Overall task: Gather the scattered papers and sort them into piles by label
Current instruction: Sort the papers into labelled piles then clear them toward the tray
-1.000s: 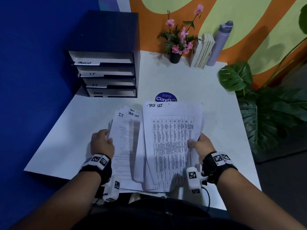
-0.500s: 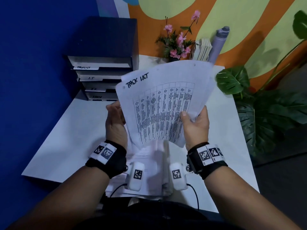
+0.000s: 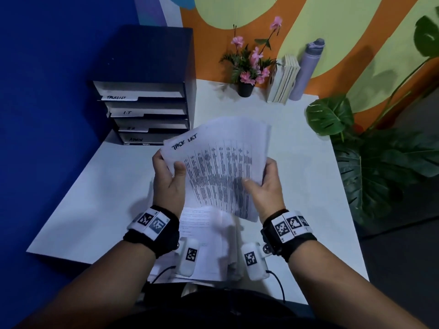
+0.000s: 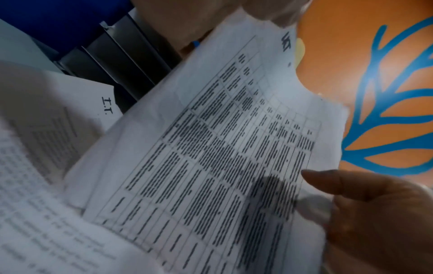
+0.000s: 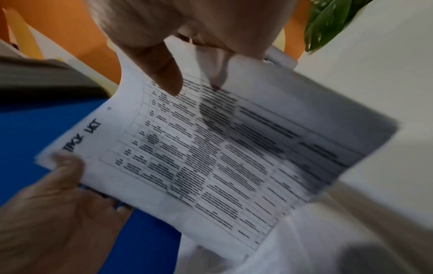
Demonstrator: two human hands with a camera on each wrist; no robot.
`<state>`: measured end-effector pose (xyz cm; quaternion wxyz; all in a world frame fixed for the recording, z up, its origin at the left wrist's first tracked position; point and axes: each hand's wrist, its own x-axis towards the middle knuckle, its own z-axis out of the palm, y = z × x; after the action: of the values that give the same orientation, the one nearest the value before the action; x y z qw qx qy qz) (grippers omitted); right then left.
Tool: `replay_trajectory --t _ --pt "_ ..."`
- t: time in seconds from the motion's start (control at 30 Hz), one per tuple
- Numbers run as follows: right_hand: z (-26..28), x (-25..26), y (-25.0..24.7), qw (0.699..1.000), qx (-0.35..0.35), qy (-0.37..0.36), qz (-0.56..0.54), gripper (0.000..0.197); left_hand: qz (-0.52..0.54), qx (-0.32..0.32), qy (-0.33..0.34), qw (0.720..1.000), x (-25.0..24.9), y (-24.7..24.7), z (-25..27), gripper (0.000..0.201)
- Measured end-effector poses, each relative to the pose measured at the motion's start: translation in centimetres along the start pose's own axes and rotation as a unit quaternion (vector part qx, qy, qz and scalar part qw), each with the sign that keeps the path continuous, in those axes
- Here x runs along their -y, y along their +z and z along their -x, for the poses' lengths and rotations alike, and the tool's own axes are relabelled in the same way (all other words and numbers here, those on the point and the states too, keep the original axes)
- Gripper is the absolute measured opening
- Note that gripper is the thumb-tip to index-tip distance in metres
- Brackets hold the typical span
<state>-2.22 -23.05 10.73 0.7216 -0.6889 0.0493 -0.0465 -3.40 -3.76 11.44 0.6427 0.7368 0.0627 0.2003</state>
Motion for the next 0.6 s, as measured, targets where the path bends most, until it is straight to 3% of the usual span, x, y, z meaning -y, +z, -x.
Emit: replay_trajectory --t 0.07,0.2,0.3,0.37,0.43,0.5,0.6 --pt "0.2 -0.9 -0.1 0.998 0.014 0.025 0.050 0.047 -0.022 0.015 -0.047 0.999 0.8 0.3 -0.3 0.038" --pt "0.3 -2.2 -0.5 0.993 0.041 0.070 0.092 0.044 -0.072 0.034 -0.123 0.989 2.7 0.9 -0.4 0.044" --pt "-0.1 -3.4 -1.8 0.980 0.068 0.087 0.164 0.031 -0.082 -0.019 -0.178 0.980 3.0 1.2 -1.5 0.049" --pt "-0.3 -4.0 -3.0 0.969 0.071 0.111 0.209 0.016 -0.091 -0.042 -0.178 0.979 2.9 1.3 -2.2 0.038" --pt "-0.7 -4.5 -4.5 0.966 0.026 0.125 0.225 0.005 -0.047 -0.033 -0.171 0.984 3.4 1.4 -2.6 0.035" --pt "-1.5 -5.3 -6.6 0.953 -0.054 0.149 0.260 0.007 -0.039 -0.003 -0.184 0.982 4.3 1.6 -2.3 0.051" --pt "-3.2 -7.0 -11.2 0.919 -0.160 0.196 0.303 0.010 -0.162 0.054 -0.186 0.968 6.2 1.2 -1.4 0.056"
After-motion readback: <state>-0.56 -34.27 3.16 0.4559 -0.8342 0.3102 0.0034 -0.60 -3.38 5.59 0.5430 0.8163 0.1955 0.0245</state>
